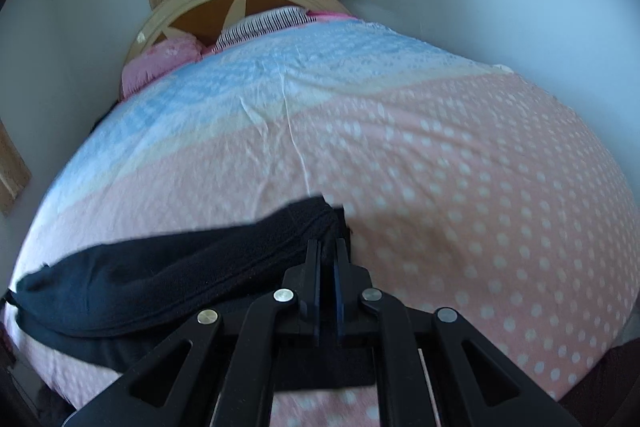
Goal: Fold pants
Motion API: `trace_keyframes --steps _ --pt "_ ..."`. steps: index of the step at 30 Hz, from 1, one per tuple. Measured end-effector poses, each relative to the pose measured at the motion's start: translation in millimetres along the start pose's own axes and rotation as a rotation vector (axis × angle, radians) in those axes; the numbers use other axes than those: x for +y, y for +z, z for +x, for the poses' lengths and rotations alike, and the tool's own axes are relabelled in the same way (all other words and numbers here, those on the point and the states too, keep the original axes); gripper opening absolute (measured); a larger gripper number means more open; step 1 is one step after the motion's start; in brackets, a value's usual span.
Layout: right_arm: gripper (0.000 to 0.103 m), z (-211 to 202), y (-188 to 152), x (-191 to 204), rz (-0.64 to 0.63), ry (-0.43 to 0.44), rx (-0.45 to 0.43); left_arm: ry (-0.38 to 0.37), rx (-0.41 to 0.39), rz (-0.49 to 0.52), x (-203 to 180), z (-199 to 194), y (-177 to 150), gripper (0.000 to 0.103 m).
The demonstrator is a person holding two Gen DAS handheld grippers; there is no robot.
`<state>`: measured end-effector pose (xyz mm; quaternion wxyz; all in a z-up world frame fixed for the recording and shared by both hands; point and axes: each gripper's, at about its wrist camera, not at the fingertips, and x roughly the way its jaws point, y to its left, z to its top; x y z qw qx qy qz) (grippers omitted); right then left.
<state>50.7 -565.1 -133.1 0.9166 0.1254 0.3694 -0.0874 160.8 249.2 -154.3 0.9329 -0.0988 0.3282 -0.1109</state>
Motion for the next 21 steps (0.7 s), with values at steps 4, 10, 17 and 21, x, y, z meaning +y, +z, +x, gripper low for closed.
trace_keyframes --steps 4,10,17,21 --pt "0.024 -1.0 -14.2 11.2 -0.095 -0.073 0.062 0.007 -0.005 0.008 1.3 1.6 -10.1 0.014" --pt "0.040 -63.1 -14.9 68.6 -0.231 -0.092 -0.069 0.030 -0.013 0.071 -3.7 1.4 -12.2 0.015" --pt "0.040 -51.5 -62.1 220.2 -0.638 0.131 0.008 0.027 -0.024 0.067 -1.6 0.5 -15.0 0.015" --pt "0.040 -22.4 -96.6 277.3 -0.771 0.210 0.087 0.023 -0.030 0.064 -1.3 -0.4 -15.9 0.015"
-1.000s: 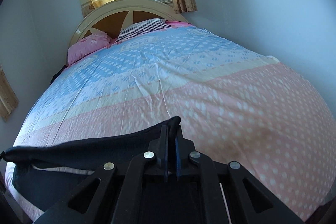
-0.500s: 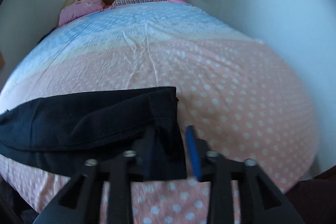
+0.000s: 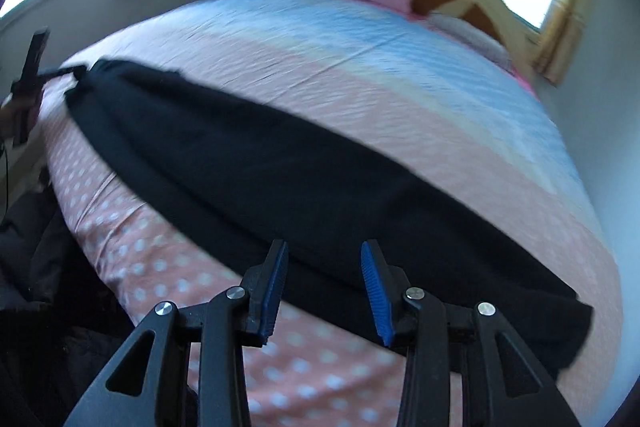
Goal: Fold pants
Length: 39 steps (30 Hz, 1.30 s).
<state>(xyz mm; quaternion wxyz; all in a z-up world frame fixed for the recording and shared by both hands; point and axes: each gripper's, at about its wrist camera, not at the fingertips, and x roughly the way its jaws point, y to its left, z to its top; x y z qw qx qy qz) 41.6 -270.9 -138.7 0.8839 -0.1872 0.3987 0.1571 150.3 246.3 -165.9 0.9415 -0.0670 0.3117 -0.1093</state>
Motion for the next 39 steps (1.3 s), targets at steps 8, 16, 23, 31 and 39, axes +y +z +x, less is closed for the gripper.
trace_keyframes --steps 8,16,23,31,39 --pt "0.040 44.9 15.0 47.3 -0.192 0.005 0.054 -0.001 0.003 0.009 -2.5 -0.5 3.2 0.015" --pt "0.002 25.1 23.3 45.1 -0.181 -0.016 -0.006 -0.060 -0.024 -0.006 -3.6 -14.5 17.1 0.014" --pt "0.002 12.4 11.5 47.1 -0.188 0.007 -0.006 -0.087 -0.008 0.023 -4.3 -27.3 10.8 0.014" --pt "0.002 35.4 -2.5 47.6 -0.185 0.004 0.030 -0.081 0.048 0.005 -0.5 -14.5 -14.0 0.017" --pt "0.003 35.7 -3.0 49.5 -0.204 -0.009 0.039 -0.060 0.042 0.044 10.8 -39.9 -20.4 0.055"
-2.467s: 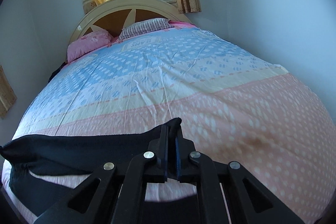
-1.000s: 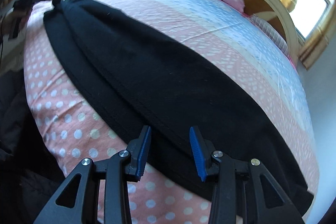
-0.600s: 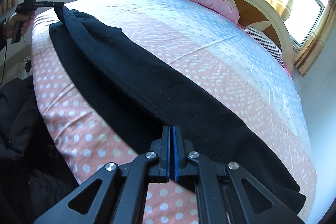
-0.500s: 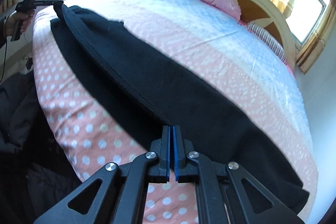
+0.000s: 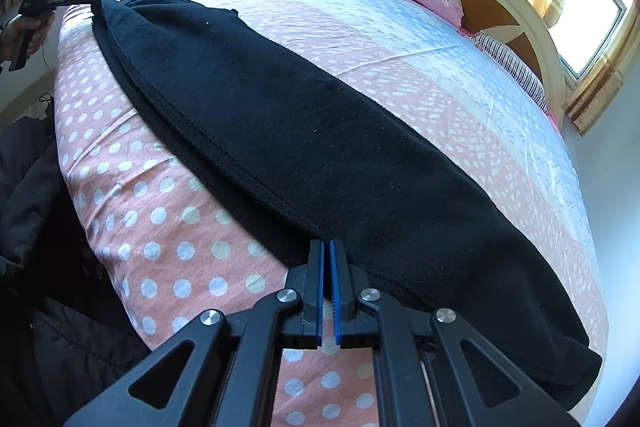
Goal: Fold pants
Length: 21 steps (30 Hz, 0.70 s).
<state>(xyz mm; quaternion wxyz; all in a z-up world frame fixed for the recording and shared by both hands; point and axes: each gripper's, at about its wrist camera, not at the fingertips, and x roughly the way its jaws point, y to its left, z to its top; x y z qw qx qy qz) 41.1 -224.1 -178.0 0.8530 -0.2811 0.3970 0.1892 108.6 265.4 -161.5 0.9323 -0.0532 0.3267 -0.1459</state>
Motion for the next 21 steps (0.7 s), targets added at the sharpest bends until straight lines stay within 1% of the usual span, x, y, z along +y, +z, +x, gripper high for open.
trace_keyframes --steps 2,3,5,6,7,8,10,11,13,15,17,19,21 --pt "0.005 -0.5 0.9 0.3 -0.002 0.002 0.005 0.018 -0.003 0.017 6.5 -13.4 -4.7 0.059" --pt "0.006 -1.1 0.7 0.0 -0.002 0.004 0.009 0.031 -0.001 0.023 8.4 -16.4 -5.9 0.059" --pt "0.013 -3.1 -0.7 -1.4 -0.005 0.004 0.014 0.087 0.005 0.035 16.9 -24.3 -8.2 0.059" --pt "0.016 -4.9 -1.7 -3.4 -0.004 0.004 0.016 0.104 0.003 0.027 22.3 -28.0 -9.2 0.059" --pt "0.023 -6.7 -2.6 -5.9 0.001 0.007 0.019 0.122 -0.002 0.003 30.3 -32.0 -9.8 0.059" --pt "0.027 -8.7 -3.8 -8.7 0.007 0.012 0.019 0.132 -0.007 -0.016 34.5 -33.8 -9.6 0.059" --pt "0.027 -16.7 -5.0 -16.1 0.032 0.020 0.008 0.142 -0.035 -0.053 40.1 -37.4 -7.1 0.059" --pt "0.027 -20.3 -5.2 -18.9 0.041 0.026 0.001 0.134 -0.051 -0.067 39.3 -37.6 -4.3 0.059" --pt "0.027 -29.9 -2.1 -25.2 0.069 0.046 -0.022 0.105 -0.055 -0.083 36.0 -32.1 2.2 0.059" --pt "0.027 -35.5 4.8 -27.4 0.088 0.061 -0.043 0.063 -0.039 -0.098 28.5 -18.2 10.8 0.059" --pt "0.027 -39.7 18.9 -26.4 0.100 0.073 -0.072 0.018 -0.022 -0.118 23.1 -0.9 19.8 0.059" --pt "0.027 -40.0 33.9 -21.9 0.099 0.088 -0.094 -0.007 0.021 -0.134 20.4 18.6 26.4 0.059" --pt "0.027 -37.9 45.2 -15.2 0.088 0.095 -0.113 -0.018 0.047 -0.140 19.9 33.3 30.7 0.059"
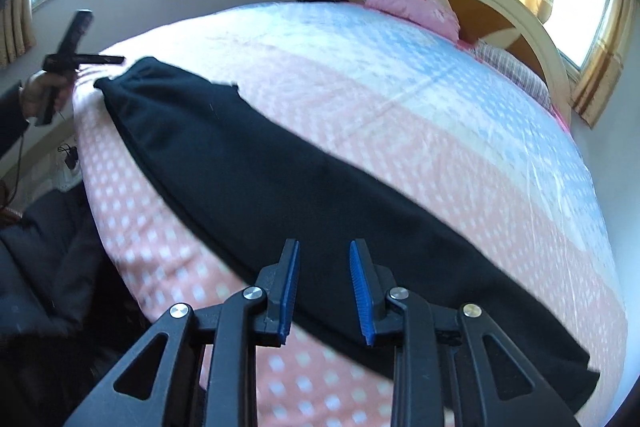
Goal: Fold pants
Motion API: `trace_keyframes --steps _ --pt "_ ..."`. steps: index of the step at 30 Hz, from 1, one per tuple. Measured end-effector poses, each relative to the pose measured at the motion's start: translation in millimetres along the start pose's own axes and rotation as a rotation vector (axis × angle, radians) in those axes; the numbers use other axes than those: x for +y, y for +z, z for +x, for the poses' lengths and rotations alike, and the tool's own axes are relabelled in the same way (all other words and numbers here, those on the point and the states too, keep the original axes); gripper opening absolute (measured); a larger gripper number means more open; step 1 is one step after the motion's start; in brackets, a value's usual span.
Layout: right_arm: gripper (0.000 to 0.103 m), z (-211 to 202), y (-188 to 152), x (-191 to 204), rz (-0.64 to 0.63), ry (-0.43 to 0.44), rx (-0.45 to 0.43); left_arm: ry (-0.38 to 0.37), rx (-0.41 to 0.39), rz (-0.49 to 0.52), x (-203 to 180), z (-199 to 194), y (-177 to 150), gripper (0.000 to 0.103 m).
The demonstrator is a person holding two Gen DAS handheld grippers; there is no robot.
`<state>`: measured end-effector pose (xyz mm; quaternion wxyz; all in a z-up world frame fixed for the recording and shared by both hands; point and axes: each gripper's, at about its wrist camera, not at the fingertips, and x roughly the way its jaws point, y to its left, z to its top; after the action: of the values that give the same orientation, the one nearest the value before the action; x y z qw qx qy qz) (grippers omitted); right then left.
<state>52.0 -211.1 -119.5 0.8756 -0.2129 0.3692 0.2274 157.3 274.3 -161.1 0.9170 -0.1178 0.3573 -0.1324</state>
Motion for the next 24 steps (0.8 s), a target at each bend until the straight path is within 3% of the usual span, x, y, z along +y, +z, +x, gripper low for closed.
trace_keyframes --steps 4,5,6,8,9,15,20,22,24 --pt "0.027 12.8 26.6 21.8 -0.045 0.023 -0.025 -0.024 0.038 -0.040 1.0 20.2 8.0 0.053" --pt "0.027 16.3 32.9 28.7 -0.056 0.034 -0.032 -0.022 0.050 -0.042 1.0 23.2 8.8 0.044" --pt "0.027 18.2 37.4 33.1 -0.064 0.043 -0.036 -0.022 0.060 -0.040 0.9 24.8 8.7 0.029" --pt "0.027 23.8 45.3 43.6 -0.079 0.058 -0.045 -0.010 0.079 -0.019 -2.4 26.2 9.9 0.013" --pt "0.027 27.2 48.7 48.5 -0.085 0.065 -0.046 -0.007 0.079 -0.007 -4.6 24.4 10.6 0.009" --pt "0.027 40.7 55.7 60.1 -0.074 0.099 -0.043 -0.012 -0.043 0.012 -12.3 -1.5 31.3 0.008" --pt "0.027 47.4 62.2 63.0 -0.029 0.125 -0.036 0.057 0.045 0.010 2.2 36.0 15.6 0.009" --pt "0.028 49.5 65.9 61.7 -0.010 0.145 -0.033 0.040 0.015 -0.014 5.4 30.9 13.1 0.011" --pt "0.028 55.3 72.6 60.1 0.008 0.174 -0.021 0.036 -0.016 -0.029 6.4 23.4 13.8 0.020"
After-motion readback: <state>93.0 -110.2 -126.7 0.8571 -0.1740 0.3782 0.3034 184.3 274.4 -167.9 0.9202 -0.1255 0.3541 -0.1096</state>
